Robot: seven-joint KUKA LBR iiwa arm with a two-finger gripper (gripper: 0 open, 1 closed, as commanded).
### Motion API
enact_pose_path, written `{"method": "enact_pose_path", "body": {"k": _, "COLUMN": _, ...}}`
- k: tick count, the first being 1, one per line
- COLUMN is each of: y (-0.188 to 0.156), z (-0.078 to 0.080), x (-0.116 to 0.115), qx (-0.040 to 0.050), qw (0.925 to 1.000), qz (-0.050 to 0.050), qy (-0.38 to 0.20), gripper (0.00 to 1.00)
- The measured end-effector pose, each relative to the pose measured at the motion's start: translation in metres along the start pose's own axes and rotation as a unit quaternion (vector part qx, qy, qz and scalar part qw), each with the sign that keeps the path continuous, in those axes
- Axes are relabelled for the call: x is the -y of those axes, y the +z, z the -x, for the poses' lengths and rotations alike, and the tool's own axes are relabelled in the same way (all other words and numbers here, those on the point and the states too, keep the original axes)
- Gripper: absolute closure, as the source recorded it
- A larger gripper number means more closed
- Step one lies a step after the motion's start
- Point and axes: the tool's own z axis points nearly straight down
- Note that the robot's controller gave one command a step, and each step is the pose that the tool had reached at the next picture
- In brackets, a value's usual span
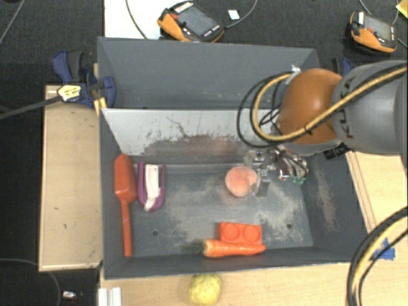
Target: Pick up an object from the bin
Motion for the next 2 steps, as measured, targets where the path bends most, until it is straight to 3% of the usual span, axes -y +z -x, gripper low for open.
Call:
{"method": "enact_pose_path", "body": {"k": 1, "y": -0.017, "z": -0.002, "x": 0.001, "qx": -0.0026, "qw": 1.0000, "qz": 0.001, "qy": 0.001, "gripper": 1.00}}
{"method": "enact_pose_path", "body": {"k": 2, "y": 0.008, "z": -0.034, "x": -0.010, "qx": 0.0225, "qw": 0.9981, "qz": -0.002, "qy": -0.058, "gripper": 1.00}}
